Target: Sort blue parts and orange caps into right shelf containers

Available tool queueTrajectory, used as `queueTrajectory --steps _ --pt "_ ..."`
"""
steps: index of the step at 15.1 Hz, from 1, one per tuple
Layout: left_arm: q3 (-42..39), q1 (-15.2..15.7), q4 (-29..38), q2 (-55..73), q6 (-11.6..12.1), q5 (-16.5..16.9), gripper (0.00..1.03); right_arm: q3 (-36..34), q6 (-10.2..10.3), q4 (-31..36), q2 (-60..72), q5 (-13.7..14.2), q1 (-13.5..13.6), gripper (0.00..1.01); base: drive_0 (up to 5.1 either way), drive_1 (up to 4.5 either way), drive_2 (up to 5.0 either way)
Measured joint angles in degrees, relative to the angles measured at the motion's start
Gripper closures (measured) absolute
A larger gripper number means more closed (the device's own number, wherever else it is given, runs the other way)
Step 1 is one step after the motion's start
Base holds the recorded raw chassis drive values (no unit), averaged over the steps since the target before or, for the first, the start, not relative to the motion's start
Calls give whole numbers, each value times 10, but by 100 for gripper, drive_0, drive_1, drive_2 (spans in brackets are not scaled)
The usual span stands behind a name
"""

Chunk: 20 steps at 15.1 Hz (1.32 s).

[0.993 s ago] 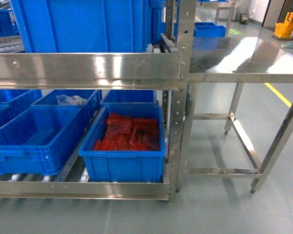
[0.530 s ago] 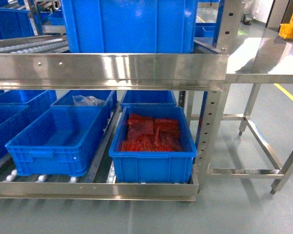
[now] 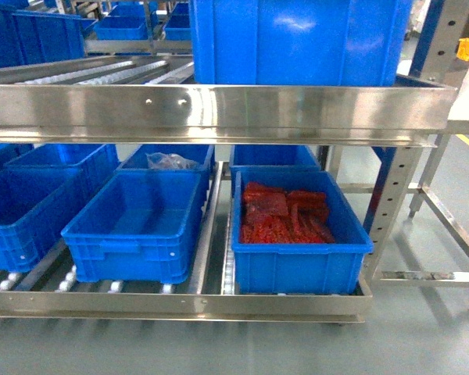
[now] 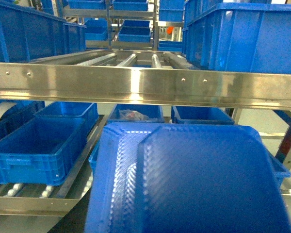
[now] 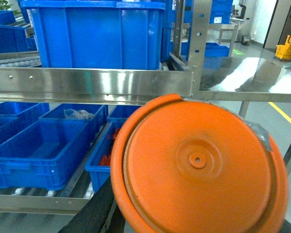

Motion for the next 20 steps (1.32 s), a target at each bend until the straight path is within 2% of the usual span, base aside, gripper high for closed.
queueTrajectory --steps 20 --pt "0 0 0 0 0 0 60 0 0 -2 0 0 0 57 -501 244 244"
